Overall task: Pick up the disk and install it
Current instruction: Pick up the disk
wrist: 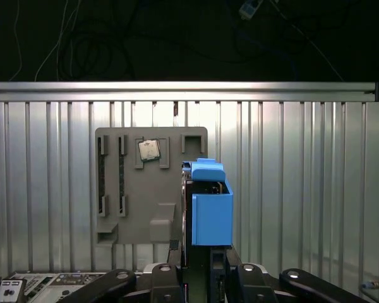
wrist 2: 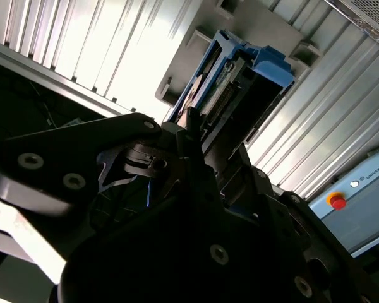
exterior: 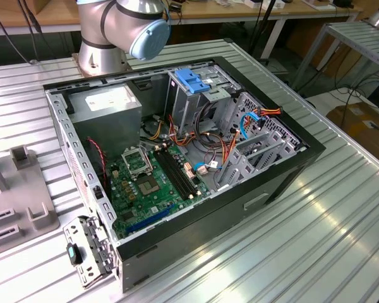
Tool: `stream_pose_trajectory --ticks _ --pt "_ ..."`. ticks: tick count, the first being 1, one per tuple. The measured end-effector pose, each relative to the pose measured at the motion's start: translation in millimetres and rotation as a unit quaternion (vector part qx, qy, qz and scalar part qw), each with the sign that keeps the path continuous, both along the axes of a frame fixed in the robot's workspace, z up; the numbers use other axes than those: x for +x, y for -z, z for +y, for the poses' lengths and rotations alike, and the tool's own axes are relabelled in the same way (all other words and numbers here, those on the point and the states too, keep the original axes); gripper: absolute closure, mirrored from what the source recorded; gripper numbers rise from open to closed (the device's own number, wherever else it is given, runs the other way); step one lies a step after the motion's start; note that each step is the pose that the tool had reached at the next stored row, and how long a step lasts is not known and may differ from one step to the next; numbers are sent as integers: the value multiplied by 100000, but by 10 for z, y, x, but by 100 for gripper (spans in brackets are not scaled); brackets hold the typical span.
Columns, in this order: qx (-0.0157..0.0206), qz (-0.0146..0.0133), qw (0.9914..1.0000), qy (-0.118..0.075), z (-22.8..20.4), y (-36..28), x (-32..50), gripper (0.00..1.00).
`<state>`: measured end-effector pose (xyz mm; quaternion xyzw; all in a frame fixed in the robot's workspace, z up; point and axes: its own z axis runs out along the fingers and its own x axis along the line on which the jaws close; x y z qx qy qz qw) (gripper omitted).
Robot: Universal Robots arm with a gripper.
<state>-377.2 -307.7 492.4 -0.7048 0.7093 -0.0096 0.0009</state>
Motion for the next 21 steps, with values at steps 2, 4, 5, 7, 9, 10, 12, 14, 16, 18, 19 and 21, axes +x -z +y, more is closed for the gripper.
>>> stream_pose_trajectory --ticks 2,4,5,7,9,10,12,14,16,18,19,21 --pt "-2 0 100000 0 0 -1 0 65" --pt "-1 0 100000 3 0 -2 2 65" --pt "-2 3 100000 3 0 -2 6 65" --pt "-3 5 100000 1 0 -3 24 65" --pt "-1 1 100000 -1 0 -2 38 65" --pt "0 0 100000 0 0 -2 46 65" --pt "1 -3 100000 1 0 -2 70 65" --pt "-3 5 100000 -2 0 -2 87 65" --pt "-1 1 100000 0 0 -2 105 65" --pt "1 -2 100000 0 0 -2 124 65" --pt "-3 0 100000 4 0 -2 133 65" --pt "-2 5 100000 0 0 -2 154 65"
